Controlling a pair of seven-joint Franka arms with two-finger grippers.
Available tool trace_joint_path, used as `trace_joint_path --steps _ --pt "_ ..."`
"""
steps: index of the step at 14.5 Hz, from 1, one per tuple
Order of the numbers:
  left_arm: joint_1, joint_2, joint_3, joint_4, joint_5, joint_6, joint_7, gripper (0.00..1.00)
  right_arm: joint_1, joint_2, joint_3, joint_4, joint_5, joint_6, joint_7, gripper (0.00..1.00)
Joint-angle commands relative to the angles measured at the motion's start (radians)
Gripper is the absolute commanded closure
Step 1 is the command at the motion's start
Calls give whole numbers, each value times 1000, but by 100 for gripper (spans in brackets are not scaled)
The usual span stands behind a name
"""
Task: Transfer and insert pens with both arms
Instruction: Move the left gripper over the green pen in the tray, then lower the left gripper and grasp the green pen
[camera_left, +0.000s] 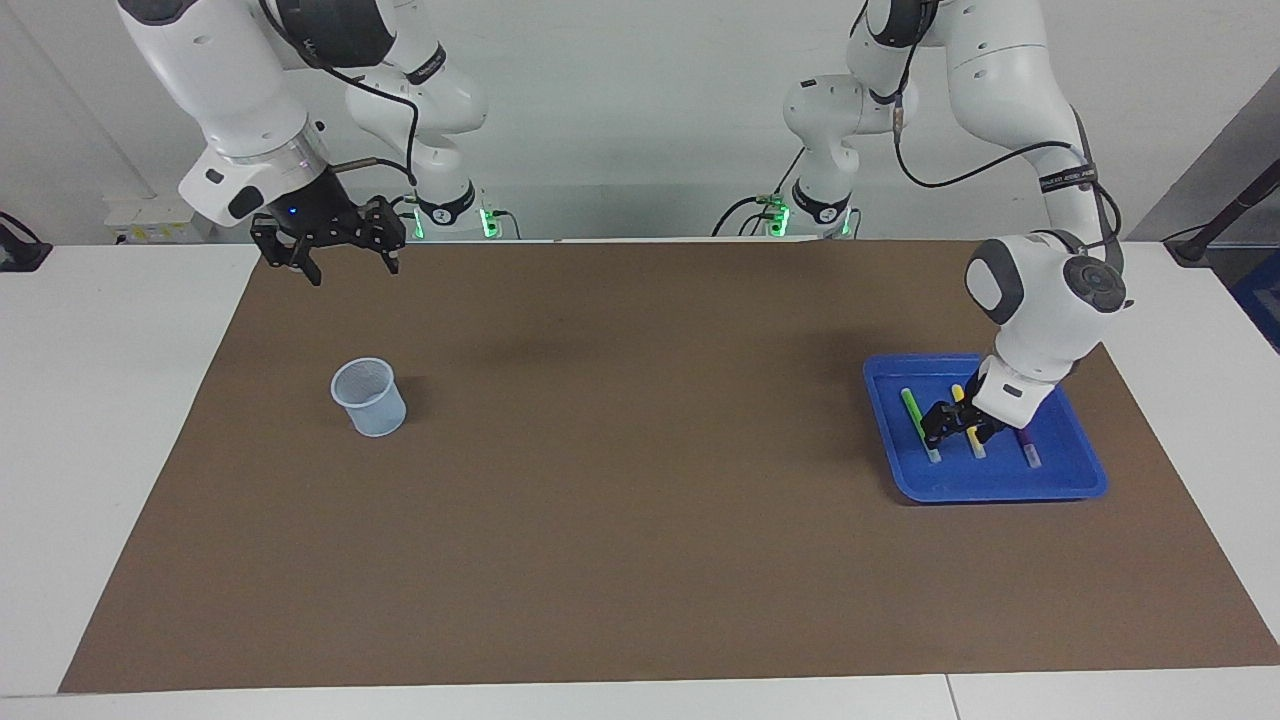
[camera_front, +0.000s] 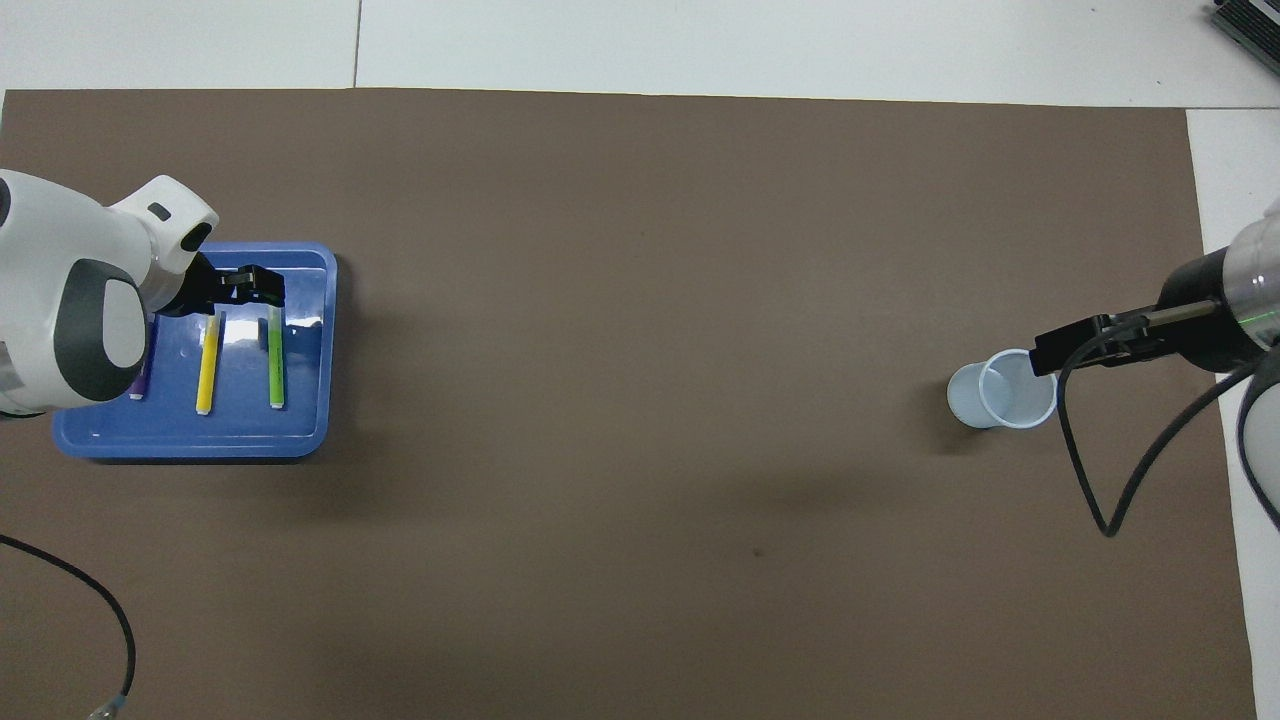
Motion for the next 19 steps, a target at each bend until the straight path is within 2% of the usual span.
trace_joint_path --steps 1,10,19 --pt "4 8 -2 -41 -20 60 20 8 -9 -1 5 1 13 -3 -5 0" --pt "4 27 -2 -62 -20 111 42 8 -9 -1 5 1 13 -3 -6 0" --pt "1 38 0 -91 -20 140 42 22 -9 -1 5 1 13 -3 -5 0"
